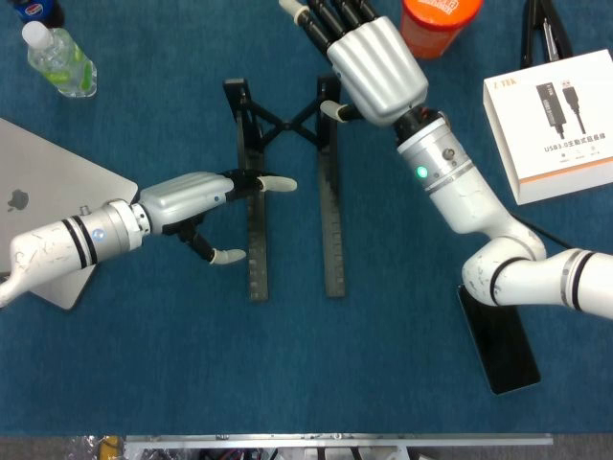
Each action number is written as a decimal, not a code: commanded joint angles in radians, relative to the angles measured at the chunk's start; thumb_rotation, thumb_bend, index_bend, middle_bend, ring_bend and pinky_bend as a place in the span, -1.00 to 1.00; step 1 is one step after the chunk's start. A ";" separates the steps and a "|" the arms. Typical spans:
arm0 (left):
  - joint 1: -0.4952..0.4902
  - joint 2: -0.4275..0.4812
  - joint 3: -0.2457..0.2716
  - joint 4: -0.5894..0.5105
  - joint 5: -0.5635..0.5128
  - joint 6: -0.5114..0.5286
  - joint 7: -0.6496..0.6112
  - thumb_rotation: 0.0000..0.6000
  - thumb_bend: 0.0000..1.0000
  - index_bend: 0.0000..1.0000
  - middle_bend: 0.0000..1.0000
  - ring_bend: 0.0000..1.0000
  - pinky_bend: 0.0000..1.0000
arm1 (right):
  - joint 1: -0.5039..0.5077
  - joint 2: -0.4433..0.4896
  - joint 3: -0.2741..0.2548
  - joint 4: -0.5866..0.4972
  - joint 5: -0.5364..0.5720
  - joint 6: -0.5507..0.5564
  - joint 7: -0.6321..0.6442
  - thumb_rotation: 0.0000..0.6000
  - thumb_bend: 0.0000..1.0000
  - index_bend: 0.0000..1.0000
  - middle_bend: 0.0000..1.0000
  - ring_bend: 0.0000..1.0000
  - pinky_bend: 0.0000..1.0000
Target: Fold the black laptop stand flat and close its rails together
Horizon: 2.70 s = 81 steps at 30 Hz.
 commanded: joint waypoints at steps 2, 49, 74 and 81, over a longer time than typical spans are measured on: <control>-0.007 -0.024 0.007 0.028 -0.009 -0.001 -0.014 1.00 -0.36 -0.90 -0.88 -1.00 -1.00 | -0.002 0.001 -0.002 -0.002 0.001 0.000 0.001 1.00 -0.88 -1.00 -0.89 -0.99 -0.64; -0.025 -0.175 -0.070 0.159 -0.190 -0.169 0.188 1.00 -0.36 -0.88 -0.83 -1.00 -1.00 | -0.197 0.324 -0.077 -0.412 -0.099 0.099 0.097 1.00 -0.88 -1.00 -0.89 -0.99 -0.64; 0.006 -0.104 -0.073 0.090 -0.236 -0.182 0.265 1.00 -0.36 -0.87 -0.82 -1.00 -1.00 | -0.223 0.385 -0.101 -0.469 -0.157 0.034 0.308 1.00 -0.88 -1.00 -0.89 -0.99 -0.64; 0.025 -0.061 -0.073 0.051 -0.247 -0.176 0.291 1.00 -0.36 -0.87 -0.82 -1.00 -1.00 | -0.219 0.427 -0.114 -0.503 -0.180 -0.027 0.434 1.00 -0.88 -1.00 -0.89 -0.99 -0.64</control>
